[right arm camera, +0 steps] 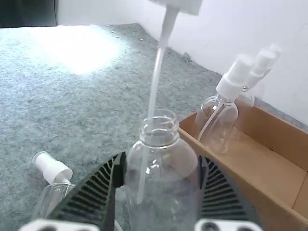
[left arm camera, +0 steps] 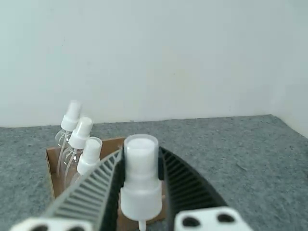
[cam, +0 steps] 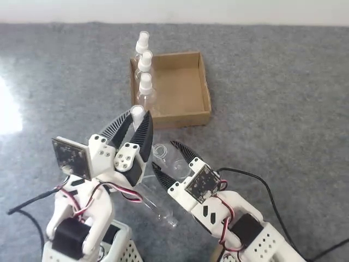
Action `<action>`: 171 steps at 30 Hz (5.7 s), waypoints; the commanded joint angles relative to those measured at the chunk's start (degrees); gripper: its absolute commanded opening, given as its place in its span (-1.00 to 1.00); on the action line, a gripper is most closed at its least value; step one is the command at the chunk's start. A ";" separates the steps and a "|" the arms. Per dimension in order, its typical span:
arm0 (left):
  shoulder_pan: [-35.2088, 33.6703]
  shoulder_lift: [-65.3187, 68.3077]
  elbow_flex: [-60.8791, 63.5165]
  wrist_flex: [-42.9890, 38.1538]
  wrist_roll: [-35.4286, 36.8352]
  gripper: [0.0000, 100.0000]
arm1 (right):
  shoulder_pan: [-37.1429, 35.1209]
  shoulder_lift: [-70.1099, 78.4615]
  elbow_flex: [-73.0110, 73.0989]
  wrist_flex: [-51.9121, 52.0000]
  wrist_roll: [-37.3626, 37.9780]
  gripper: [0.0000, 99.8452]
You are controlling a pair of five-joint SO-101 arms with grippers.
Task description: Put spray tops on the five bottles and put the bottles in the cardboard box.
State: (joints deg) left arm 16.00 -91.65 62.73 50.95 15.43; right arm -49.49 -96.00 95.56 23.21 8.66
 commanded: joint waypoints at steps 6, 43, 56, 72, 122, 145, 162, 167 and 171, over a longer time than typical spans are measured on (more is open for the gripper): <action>0.35 -0.35 -0.13 1.49 0.53 -0.97 | 0.84 -1.27 1.23 -3.47 0.62 -0.79; 8.00 -0.26 5.93 -0.26 -2.99 -0.97 | 3.82 -1.27 1.23 -5.76 -3.69 -0.78; 7.91 -0.26 5.85 0.09 -3.08 -0.76 | 3.91 -1.27 1.14 -5.76 -3.78 -0.78; 7.56 -0.26 1.89 0.26 -5.89 -0.62 | 3.91 -1.27 1.23 -7.25 -3.87 -0.78; -2.02 -0.26 3.30 2.37 -6.15 -0.63 | 6.20 -1.27 1.23 -8.92 -3.78 -0.78; -5.27 -0.26 1.45 3.96 -5.71 -0.63 | 7.52 -1.27 0.97 -9.63 -8.35 -0.78; -8.88 -0.26 5.67 -2.11 -2.29 -0.63 | -1.10 -1.27 1.05 -11.03 -8.35 -0.79; -5.89 -0.26 7.08 -3.08 -2.73 -0.63 | -0.92 -1.27 1.05 -11.03 -8.35 -0.79; -0.53 -0.26 7.16 -1.32 -7.38 -0.64 | -0.84 -1.27 1.05 -11.03 -8.35 -0.79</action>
State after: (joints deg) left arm 11.16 -91.56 70.11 49.36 11.82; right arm -49.93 -96.00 95.56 13.89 0.48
